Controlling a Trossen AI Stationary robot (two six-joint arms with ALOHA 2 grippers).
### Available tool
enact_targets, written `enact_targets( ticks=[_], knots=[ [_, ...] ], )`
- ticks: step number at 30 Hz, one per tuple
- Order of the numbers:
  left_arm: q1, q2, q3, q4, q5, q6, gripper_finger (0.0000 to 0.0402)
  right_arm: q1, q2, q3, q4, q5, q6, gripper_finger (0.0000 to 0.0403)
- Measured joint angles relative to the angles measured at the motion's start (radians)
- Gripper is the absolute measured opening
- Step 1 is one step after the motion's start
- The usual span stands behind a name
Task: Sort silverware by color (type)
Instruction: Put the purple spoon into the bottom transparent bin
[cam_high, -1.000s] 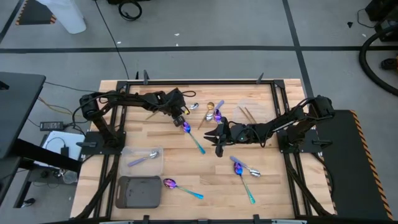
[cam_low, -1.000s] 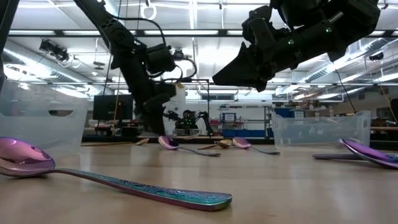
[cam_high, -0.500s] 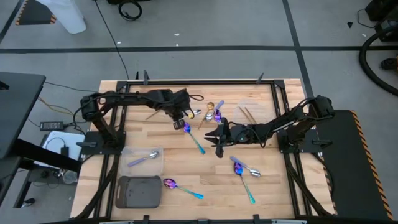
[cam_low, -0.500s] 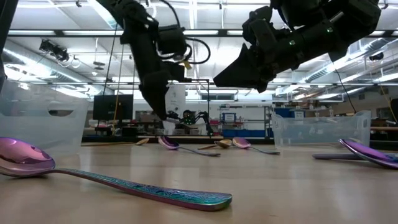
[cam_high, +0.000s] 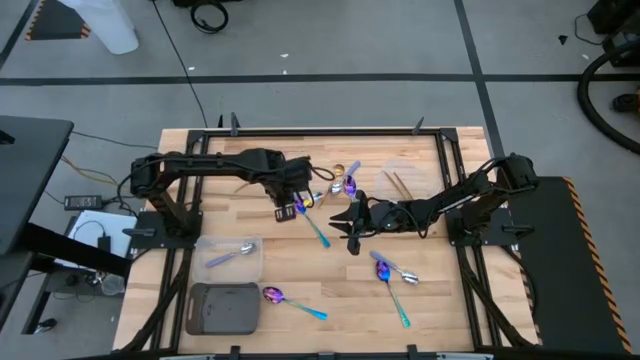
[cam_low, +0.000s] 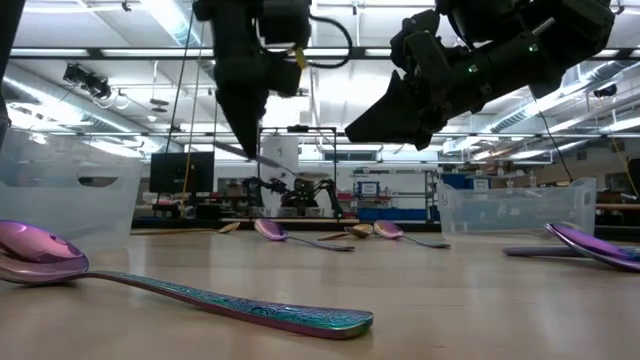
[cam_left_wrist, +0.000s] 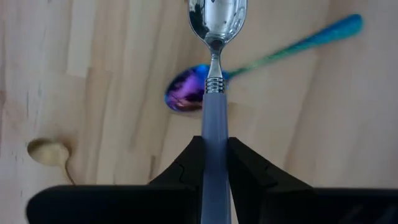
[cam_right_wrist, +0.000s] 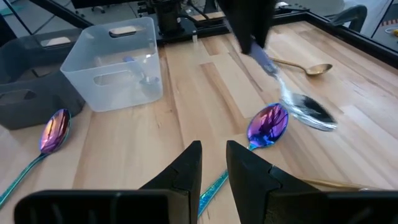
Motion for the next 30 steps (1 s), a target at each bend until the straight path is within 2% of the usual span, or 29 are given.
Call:
enact_targets(
  ticks=[11, 25, 30],
  knots=[
    [-0.148, -0.002, 0.136, -0.229, -0.068, -0.075, 0.0055, 0.004, 0.0, 0.0, -0.002, 0.0, 0.0, 0.0084],
    [-0.342, -0.183, 0.138, -0.291, -0.147, -0.274, 0.0055, 0.004, 0.0, 0.0, -0.001, 0.008, 0.003, 0.0084],
    [-0.423, -0.24, 0.124, -0.307, -0.244, -0.344, 0.0055, 0.007, 0.0, 0.0, 0.002, 0.009, 0.003, 0.0084]
  ],
)
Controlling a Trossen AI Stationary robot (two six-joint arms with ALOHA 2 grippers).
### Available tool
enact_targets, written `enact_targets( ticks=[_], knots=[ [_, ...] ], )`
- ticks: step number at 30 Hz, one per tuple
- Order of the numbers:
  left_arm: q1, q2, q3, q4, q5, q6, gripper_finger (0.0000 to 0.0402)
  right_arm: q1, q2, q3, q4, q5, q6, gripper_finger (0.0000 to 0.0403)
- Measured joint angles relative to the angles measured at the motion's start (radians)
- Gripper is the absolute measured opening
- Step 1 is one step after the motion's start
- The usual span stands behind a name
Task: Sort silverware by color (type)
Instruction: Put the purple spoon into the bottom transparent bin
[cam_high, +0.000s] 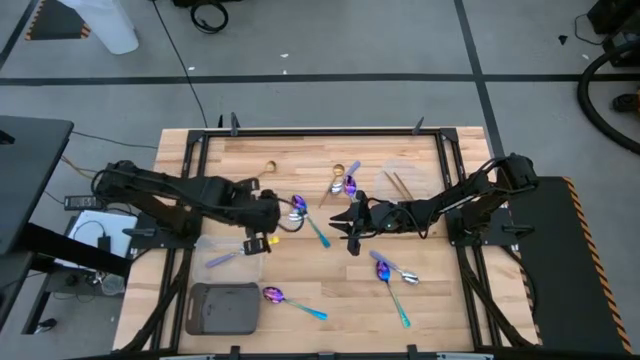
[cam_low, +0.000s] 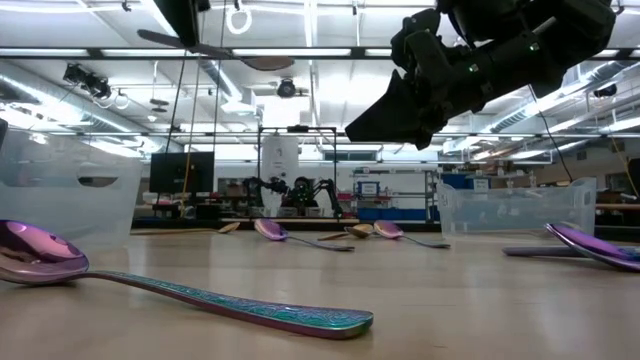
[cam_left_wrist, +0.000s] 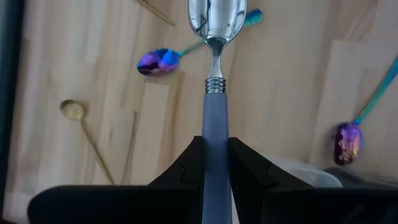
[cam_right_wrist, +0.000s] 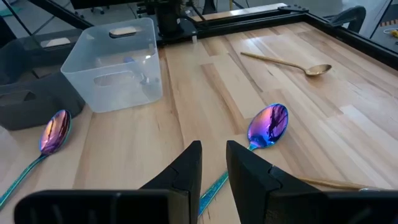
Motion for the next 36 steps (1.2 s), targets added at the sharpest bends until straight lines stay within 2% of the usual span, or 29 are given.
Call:
enact_targets(
  ticks=[7, 23, 36],
  knots=[
    [-0.112, -0.076, -0.079, -0.02, -0.117, -0.119, 0.0055, 0.002, 0.0, 0.0, 0.011, 0.012, -0.003, 0.0084],
    [-0.318, -0.192, -0.289, -0.014, -0.125, -0.395, 0.0055, 0.002, 0.0, 0.0, 0.03, 0.013, -0.003, 0.0084],
    [-0.48, -0.2, -0.406, -0.008, -0.131, -0.598, 0.0055, 0.002, 0.0, 0.0, 0.037, 0.011, -0.003, 0.0084]
  ],
)
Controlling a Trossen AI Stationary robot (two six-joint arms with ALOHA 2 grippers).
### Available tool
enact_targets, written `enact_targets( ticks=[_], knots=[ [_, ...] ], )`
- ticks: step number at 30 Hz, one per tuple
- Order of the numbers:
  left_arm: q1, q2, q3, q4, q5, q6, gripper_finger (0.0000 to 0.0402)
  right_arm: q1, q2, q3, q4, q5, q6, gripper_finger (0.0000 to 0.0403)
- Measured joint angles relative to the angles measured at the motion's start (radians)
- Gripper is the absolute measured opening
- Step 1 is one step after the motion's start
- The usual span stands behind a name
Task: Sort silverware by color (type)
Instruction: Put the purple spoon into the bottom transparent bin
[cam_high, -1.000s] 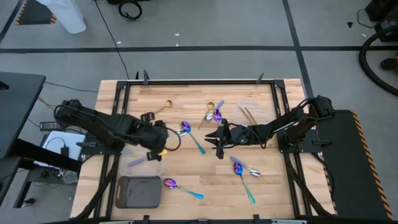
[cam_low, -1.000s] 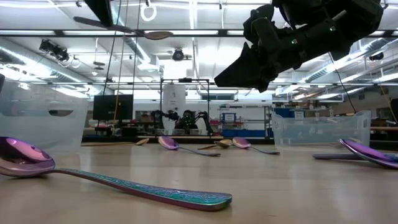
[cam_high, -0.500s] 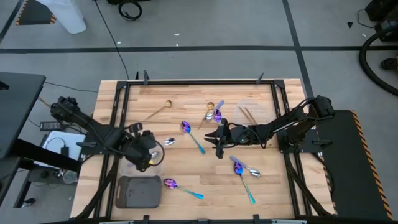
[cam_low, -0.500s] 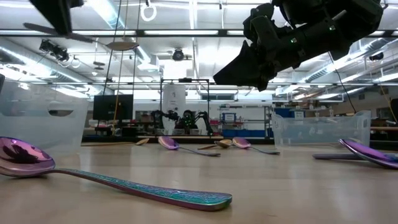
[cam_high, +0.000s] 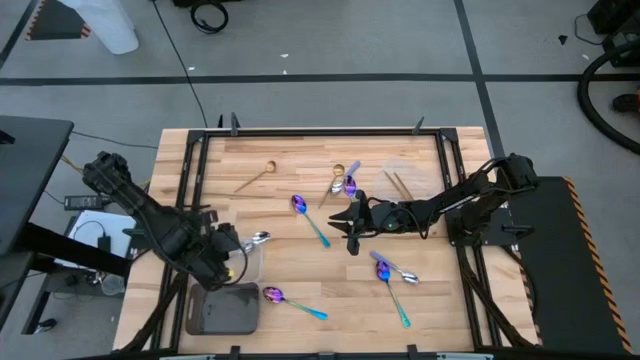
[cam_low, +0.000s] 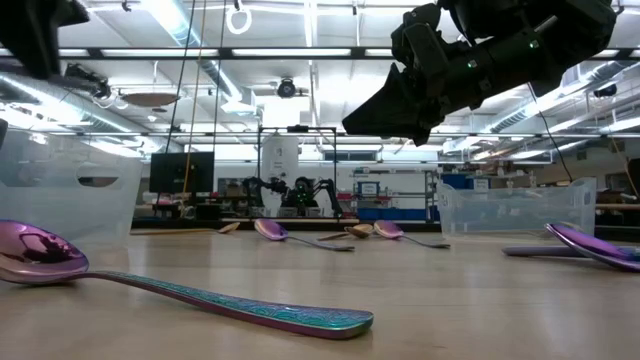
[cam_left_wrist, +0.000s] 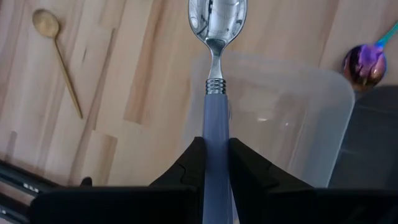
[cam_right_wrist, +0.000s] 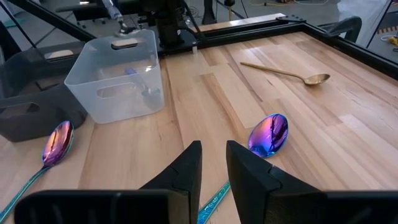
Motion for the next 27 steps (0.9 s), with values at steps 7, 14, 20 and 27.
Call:
enact_targets(
  ticks=[7, 14, 20, 27],
  knots=[
    [-0.081, -0.022, -0.086, 0.009, 0.0, -0.134, 0.0055, 0.0, 0.0, 0.0, 0.0, 0.0, 0.0, 0.0084],
    [-0.165, -0.09, -0.179, 0.026, -0.001, -0.278, 0.0055, 0.0, 0.0, 0.0, 0.006, 0.0, 0.0, 0.0084],
    [-0.225, -0.115, -0.242, 0.091, -0.001, -0.337, 0.0055, 0.0, 0.0, 0.0, 0.008, 0.0, 0.0, 0.0084],
    [-0.263, -0.118, -0.316, 0.163, 0.003, -0.369, 0.0055, 0.0, 0.0, 0.0, 0.014, 0.0, 0.0, 0.0084]
  ],
)
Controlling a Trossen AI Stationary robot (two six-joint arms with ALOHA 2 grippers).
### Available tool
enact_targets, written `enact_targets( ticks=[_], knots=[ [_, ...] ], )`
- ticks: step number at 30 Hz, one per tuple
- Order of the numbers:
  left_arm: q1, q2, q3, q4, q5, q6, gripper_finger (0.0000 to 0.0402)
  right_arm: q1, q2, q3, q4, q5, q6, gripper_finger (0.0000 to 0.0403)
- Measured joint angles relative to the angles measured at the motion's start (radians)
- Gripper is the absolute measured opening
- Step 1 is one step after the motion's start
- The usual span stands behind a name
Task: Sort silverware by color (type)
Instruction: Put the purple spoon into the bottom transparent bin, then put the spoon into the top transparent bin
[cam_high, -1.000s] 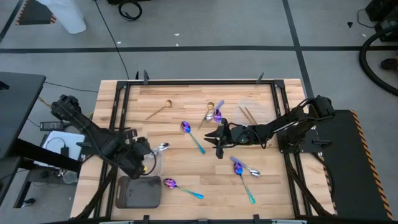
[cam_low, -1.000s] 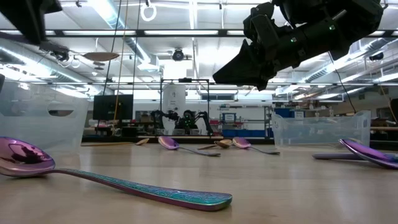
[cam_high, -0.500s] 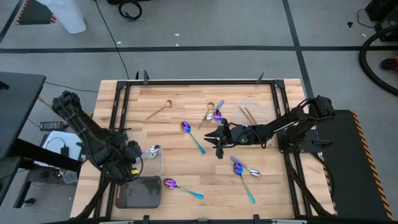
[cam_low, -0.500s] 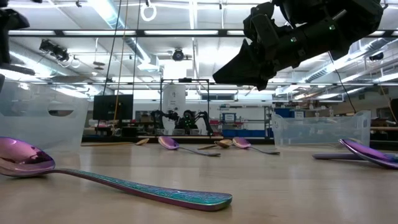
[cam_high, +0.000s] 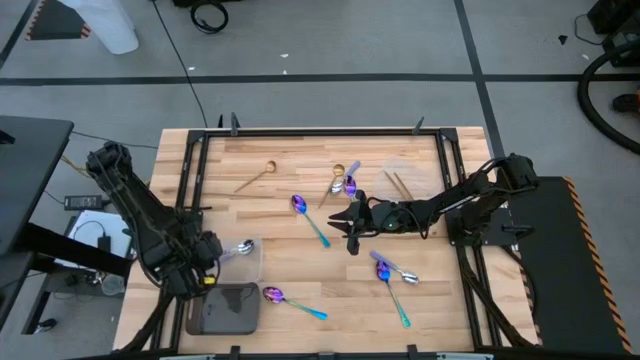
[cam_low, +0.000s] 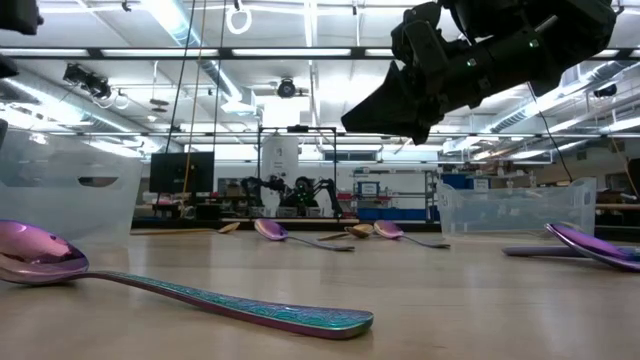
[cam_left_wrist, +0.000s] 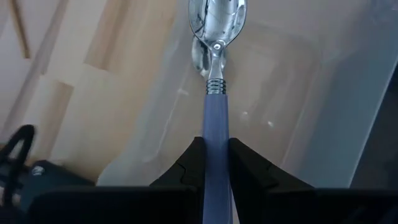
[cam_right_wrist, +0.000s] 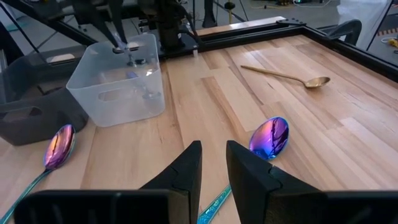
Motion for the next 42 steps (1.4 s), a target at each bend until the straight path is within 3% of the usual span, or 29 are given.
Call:
enact_targets(
  ticks=[8, 22, 31, 36, 42],
  knots=[
    [0.0, 0.0, -0.108, 0.136, 0.001, -0.008, 0.0006, 0.0, 0.0, 0.0, 0.008, 0.0, 0.0, 0.0084],
    [0.003, 0.001, -0.139, 0.182, 0.004, -0.026, 0.0007, 0.0, 0.0, 0.0, 0.008, 0.0, 0.0, 0.0084],
    [0.083, 0.001, -0.138, 0.21, 0.006, -0.017, 0.0055, 0.0, 0.0, 0.0, 0.008, 0.0, 0.0, 0.0084],
    [0.155, 0.001, -0.09, 0.217, 0.023, 0.107, 0.0081, 0.0, 0.0, 0.0, 0.01, -0.001, 0.0, 0.0084],
    [0.259, 0.001, -0.024, 0.215, -0.032, 0.252, 0.008, 0.0, 0.0, 0.0, 0.015, -0.013, 0.0, 0.0084]
  ],
)
